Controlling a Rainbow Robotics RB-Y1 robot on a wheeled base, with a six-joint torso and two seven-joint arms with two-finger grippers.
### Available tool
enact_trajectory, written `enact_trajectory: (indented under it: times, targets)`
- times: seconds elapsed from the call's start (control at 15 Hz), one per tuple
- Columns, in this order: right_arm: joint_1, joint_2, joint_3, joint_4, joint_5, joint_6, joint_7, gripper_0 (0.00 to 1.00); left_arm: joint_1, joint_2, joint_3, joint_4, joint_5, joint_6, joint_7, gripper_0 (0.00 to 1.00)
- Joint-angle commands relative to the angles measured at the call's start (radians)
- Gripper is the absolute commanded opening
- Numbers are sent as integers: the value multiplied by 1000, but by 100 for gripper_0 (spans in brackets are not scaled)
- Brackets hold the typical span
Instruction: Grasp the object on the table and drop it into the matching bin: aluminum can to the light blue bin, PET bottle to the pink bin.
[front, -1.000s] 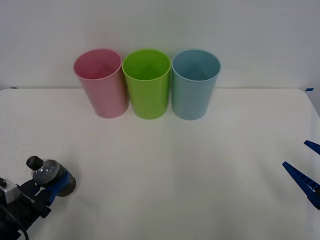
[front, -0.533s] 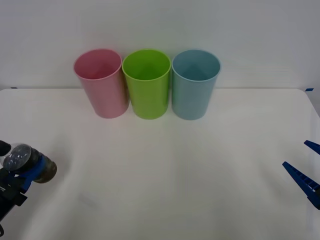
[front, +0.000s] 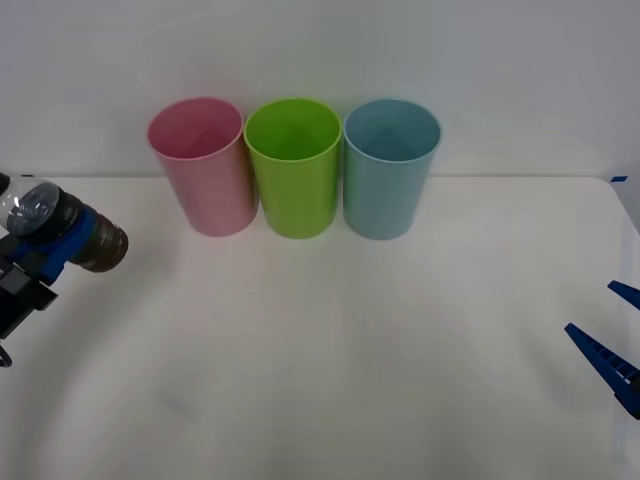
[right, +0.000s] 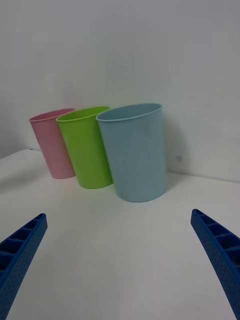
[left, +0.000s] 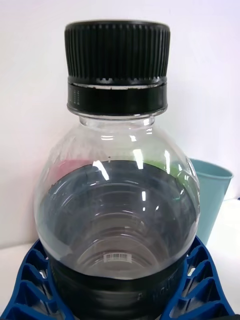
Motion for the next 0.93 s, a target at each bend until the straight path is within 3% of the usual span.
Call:
enact_trajectory:
  times: [0.07,0.47,0.93]
  targets:
    - [0,0,0,0,0,0,0,100,-65,47,-5,-4,-1,26,84,0]
    - [0,0,0,0,0,0,0,100,-183,129,-82,-9,-46,195,142,0]
    - [0,0,0,0,0,0,0,100,-316,127,-232,8,-132,394,196,0]
